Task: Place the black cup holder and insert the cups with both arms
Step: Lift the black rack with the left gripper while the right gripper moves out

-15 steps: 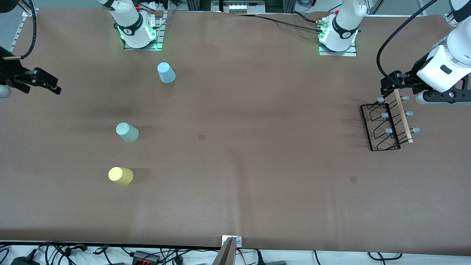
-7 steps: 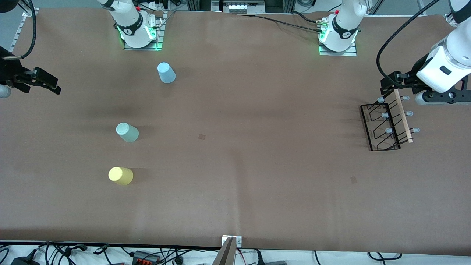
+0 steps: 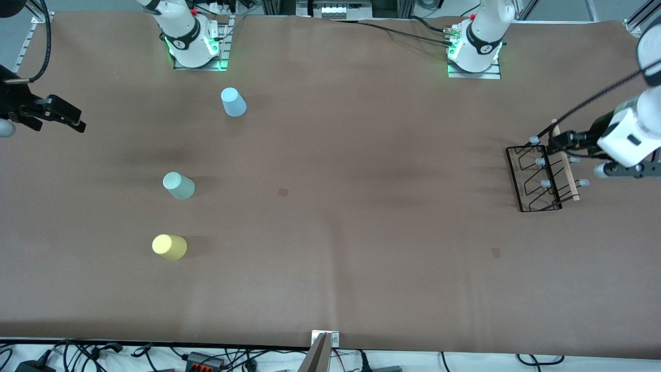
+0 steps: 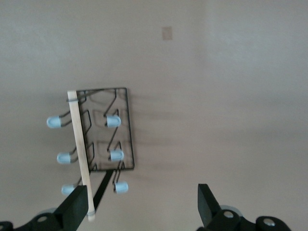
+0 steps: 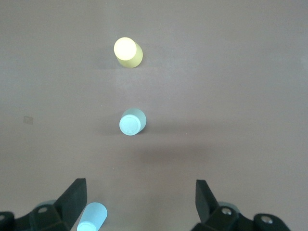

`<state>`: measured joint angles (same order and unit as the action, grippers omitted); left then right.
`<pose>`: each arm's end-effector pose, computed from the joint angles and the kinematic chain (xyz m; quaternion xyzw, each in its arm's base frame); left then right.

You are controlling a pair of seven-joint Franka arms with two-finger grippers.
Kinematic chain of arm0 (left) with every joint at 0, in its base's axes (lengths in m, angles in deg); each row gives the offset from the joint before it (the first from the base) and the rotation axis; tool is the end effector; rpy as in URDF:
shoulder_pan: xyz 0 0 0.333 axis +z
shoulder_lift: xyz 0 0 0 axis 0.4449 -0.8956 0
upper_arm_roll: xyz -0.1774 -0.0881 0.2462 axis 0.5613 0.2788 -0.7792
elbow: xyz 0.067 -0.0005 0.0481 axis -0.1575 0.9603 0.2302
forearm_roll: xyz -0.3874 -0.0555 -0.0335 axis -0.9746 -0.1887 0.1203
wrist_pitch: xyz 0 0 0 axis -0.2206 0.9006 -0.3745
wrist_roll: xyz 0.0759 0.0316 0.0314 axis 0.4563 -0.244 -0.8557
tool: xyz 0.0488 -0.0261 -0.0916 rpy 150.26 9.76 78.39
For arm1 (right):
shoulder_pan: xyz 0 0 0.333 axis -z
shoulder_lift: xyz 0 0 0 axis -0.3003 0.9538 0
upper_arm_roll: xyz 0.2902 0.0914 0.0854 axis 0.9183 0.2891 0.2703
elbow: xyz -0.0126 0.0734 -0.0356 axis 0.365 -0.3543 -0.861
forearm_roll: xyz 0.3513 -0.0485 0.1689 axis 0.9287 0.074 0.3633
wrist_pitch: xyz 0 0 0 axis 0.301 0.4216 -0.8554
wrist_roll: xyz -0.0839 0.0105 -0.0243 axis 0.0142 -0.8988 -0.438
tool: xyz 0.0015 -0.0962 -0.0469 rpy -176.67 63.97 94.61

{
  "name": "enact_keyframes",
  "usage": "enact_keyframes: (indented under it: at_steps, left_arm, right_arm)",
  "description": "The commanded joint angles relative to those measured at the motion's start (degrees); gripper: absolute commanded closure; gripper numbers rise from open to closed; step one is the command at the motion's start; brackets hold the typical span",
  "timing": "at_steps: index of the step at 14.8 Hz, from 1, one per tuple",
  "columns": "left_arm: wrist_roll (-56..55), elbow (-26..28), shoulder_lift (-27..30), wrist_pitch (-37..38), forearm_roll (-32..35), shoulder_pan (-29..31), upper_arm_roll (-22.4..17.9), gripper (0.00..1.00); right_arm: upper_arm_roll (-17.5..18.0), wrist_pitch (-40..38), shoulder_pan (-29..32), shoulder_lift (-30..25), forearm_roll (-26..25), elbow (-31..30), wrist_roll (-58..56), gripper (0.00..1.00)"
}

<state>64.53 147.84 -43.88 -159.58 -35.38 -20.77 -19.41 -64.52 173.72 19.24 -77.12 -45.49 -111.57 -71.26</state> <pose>0.5744 0.0362 0.4913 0.9980 0.0148 -0.0620 0.0028 0.5456 -0.0270 0.5934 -0.9998 0.0183 -0.0062 0.0031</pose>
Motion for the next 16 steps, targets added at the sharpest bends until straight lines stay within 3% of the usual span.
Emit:
enact_keyframes:
  at_steps: [1, 8, 12, 16]
  left_arm:
    - [5.8, 10.5, 4.5, -8.0, 1.2, 2.3, 0.4, 0.0]
    - [11.7, 26.9, 9.4, -21.6, 1.3, 7.5, 0.6, 0.0]
    - [17.1, 28.9, 9.5, -23.5, 1.3, 12.2, 0.7, 0.0]
    - [17.3, 31.8, 8.9, -26.4, 1.4, 13.2, 0.7, 0.02]
  right_arm:
    - [0.4, 0.3, 0.4, -1.0, 0.3, -0.8, -0.9, 0.0]
    - [0.4, 0.4, 0.4, -0.7, 0.3, -0.8, -0.9, 0.0]
    - [0.5, 1.7, 0.2, 2.0, 0.5, -0.8, -0.9, 0.0]
    - [0.5, 2.7, 0.2, 4.9, 0.6, -0.8, -0.9, 0.0]
